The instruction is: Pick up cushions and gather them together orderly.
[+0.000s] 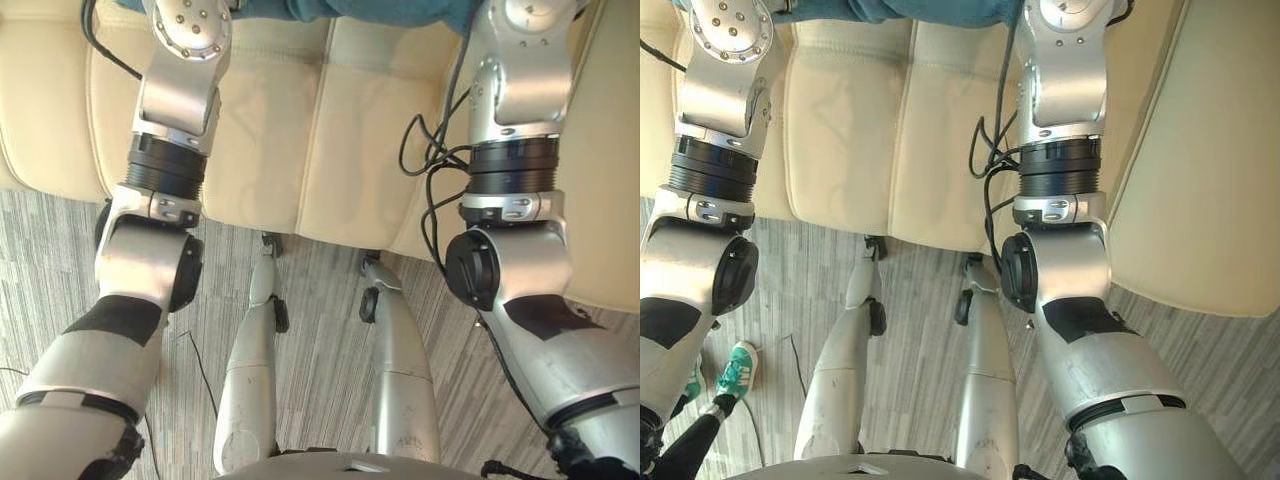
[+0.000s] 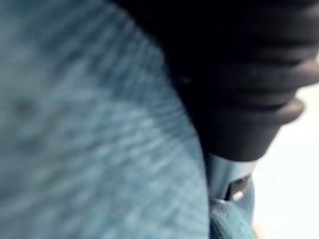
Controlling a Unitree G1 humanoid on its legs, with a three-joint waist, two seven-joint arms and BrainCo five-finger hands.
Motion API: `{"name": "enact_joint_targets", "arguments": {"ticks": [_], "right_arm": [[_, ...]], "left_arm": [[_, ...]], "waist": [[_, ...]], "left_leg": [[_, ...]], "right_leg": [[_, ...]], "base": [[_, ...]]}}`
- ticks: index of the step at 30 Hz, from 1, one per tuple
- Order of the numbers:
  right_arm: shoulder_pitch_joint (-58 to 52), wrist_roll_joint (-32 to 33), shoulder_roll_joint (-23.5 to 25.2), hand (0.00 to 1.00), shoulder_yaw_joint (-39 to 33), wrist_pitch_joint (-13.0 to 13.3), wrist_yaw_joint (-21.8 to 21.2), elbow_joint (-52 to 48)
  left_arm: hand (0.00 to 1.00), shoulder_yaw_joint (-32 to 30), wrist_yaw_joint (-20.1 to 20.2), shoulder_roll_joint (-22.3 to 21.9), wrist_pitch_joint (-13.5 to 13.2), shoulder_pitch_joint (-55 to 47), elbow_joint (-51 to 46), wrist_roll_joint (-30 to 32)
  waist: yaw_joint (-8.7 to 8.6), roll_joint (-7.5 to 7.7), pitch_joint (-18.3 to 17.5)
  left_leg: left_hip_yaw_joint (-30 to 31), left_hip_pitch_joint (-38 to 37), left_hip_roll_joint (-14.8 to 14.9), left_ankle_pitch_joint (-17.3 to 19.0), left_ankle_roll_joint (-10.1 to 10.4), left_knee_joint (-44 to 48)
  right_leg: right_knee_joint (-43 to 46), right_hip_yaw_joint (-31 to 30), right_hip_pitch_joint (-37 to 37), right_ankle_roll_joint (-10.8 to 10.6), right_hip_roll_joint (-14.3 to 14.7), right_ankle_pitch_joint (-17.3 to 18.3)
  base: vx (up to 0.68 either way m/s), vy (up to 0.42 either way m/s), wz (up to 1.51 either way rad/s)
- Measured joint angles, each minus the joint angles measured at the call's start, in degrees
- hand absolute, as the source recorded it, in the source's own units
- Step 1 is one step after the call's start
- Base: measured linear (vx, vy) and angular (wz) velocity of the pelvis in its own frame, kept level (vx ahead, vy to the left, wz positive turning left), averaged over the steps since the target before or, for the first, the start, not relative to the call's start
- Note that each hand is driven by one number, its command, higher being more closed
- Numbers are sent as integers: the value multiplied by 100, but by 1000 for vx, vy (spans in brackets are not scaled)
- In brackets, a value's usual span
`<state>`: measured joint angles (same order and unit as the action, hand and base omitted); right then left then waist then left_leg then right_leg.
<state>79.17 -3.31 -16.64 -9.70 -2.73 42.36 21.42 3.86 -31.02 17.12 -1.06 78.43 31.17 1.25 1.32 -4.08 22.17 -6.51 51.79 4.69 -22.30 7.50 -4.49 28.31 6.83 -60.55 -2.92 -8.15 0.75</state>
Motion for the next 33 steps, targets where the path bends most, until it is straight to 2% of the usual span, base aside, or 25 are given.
{"name": "enact_joint_targets", "arguments": {"ticks": [2,3,4,5,6,8,10,11,16,24,26,28,30,32,33], "right_arm": [[-212,184,-26,0,-10,8,-110,-19],[-314,205,-29,0,-7,11,-185,-52],[-534,263,-54,0,6,16,-259,-272],[-772,303,-64,0,29,48,-338,-470],[-876,305,-66,0,31,66,-372,-517],[-1351,317,-114,0,9,105,-490,-528],[-1666,317,-172,0,-11,104,-518,-528],[-1912,314,-216,0,-94,104,-657,-527],[-2513,304,-249,0,-217,120,-998,-662],[-4450,303,-262,0,-637,281,-1233,-2234],[-5103,299,-228,0,-621,350,-1371,-2707],[-5979,300,-70,0,-560,468,-1602,-2997],[-6393,301,124,0,-438,539,-1818,-2995],[-7086,301,491,0,-118,571,-2129,-2923],[-7311,298,597,0,-65,608,-2262,-2864]], "left_arm": [[0,-22,186,43,-1,-406,0,-9],[0,-50,272,51,-1,-601,-1,-31],[0,-96,351,36,-1,-906,-3,-140],[0,-179,402,16,-6,-1204,-7,-285],[0,-205,407,16,-9,-1320,-12,-366],[0,-501,428,22,-18,-1699,-31,-614],[0,-638,443,35,-24,-1798,-82,-626],[0,-657,510,104,-64,-1892,-142,-626],[0,-901,526,264,-144,-2527,-518,-626],[0,-1554,556,407,-323,-4143,-1808,-843],[0,-1743,683,306,-425,-4798,-2254,-977],[0,-1928,855,-71,-588,-5694,-2582,-1195],[0,-1971,1017,-333,-643,-6295,-2599,-1367],[0,-1945,1271,-748,-643,-7217,-2507,-1465],[0,-1943,1385,-895,-641,-7408,-2352,-1465]], "waist": [[-46,0,0],[-60,1,0],[-102,2,1],[-133,20,12],[-132,35,21],[-164,40,24],[-197,48,28],[-234,72,43],[-267,82,49],[-283,108,64],[-286,108,63],[-268,122,53],[-248,165,29],[-201,269,-133],[-188,271,-190]], "left_leg": [[-6,-6,-11,19,18,-1],[-59,-20,2,185,79,-3],[-383,-35,46,483,68,-3],[-629,-68,67,651,241,-2],[-707,-93,77,649,239,-3],[-787,-140,100,366,43,-3],[-821,-145,89,274,-49,-3],[-892,-165,83,189,-160,-1],[-912,-365,118,180,-196,-2],[-878,-976,164,355,-343,-2],[-772,-1195,174,366,-357,-1],[-720,-1617,176,426,-420,1],[-716,-1933,174,557,-406,1],[-731,-2332,192,649,-406,4],[-724,-2451,199,696,-397,10]], "right_leg": [[117,-7,-43,20,-25,64],[135,-10,-50,15,-27,81],[132,-44,-61,17,-64,83],[85,-110,-56,13,-87,68],[82,-136,-55,11,-87,66],[106,-209,-55,-16,-47,90],[111,-239,-54,-32,-49,102],[110,-275,-50,-34,-49,103],[86,-291,138,-29,2,139],[78,-218,784,-19,41,259],[86,-120,1050,-8,36,342],[92,-19,1524,-2,20,490],[37,-2,1862,6,17,599],[-65,23,2290,-2,46,663],[-137,42,2454,-8,56,680]], "base": [[-41,-74,6],[-52,-81,7],[-60,-97,11],[-47,-80,8],[-39,-86,-10],[-29,-90,-27],[-12,-81,-12],[-7,-78,-7],[-27,-108,-6],[-36,-99,0],[-6,-131,16],[42,-166,20],[40,-107,6],[88,-135,-3],[119,-123,2]]}}
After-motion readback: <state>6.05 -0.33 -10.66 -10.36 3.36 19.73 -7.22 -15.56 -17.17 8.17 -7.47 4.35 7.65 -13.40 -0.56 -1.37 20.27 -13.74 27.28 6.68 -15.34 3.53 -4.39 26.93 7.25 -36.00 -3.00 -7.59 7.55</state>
